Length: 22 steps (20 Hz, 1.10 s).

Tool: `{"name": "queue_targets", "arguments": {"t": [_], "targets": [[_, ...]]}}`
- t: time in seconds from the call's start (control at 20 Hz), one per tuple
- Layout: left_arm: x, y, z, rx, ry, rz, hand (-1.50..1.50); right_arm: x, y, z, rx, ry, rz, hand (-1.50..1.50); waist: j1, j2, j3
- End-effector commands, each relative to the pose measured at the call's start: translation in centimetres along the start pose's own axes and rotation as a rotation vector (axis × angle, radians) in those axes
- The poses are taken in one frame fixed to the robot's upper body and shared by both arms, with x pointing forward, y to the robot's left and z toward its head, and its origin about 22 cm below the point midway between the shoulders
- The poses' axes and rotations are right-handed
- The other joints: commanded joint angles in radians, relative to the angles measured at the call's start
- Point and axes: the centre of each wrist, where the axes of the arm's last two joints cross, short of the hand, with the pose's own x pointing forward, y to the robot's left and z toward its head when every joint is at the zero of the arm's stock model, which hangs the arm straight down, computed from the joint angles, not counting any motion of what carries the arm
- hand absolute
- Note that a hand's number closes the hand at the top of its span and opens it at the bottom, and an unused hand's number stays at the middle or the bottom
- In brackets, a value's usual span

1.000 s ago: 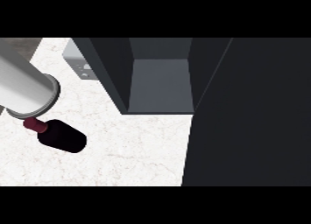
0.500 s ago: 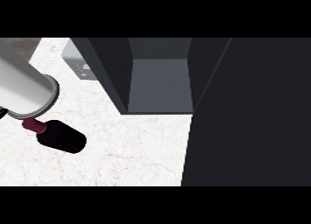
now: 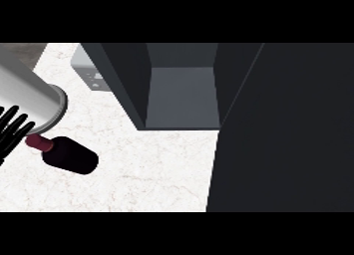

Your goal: Pick up the wine, place it into the cabinet and close the cabinet

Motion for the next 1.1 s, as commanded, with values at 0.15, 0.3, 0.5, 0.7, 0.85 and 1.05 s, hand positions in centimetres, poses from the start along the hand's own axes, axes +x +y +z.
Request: {"name": "queue_targets", "arguments": {"t": [0.15,0.3,0.5,0.7,0.85,1.05], "targets": [[-2.1,2.0,-0.8,0.024,-0.010,-0.033,-1.50,3.1,0.0,1.9,0.013,-0.068,-0.016,-1.50,-0.001,0.001,-0.001],[-4.1,1.2,-1.7,0.017,0.021,-0.024,-1.50,2.2,-0.3,1.7,0.025,-0.045,-0.018,-1.50,0.001,0.001,0.000],[-5.6,1.6,-1.7,0.022,0.021,0.002,-1.50,3.2,-0.2,2.8,-0.002,-0.069,-0.027,-1.50,-0.002,-0.001,0.000],[-7.4,3.3,-0.1,0.024,0.019,0.000,-1.50,2.4,-0.1,2.3,0.026,-0.057,-0.027,-1.50,-0.001,0.001,0.000],[-7.6,1.5,-1.4,-0.005,0.038,-0.041,-1.50,3.8,0.2,2.4,0.029,-0.063,-0.016,-1.50,-0.001,-0.001,0.000],[-10.0,2.5,-1.1,-0.014,0.032,0.005,-1.50,3.7,-0.2,1.7,0.028,-0.061,-0.013,-1.50,0.000,0.001,-0.001]]}}
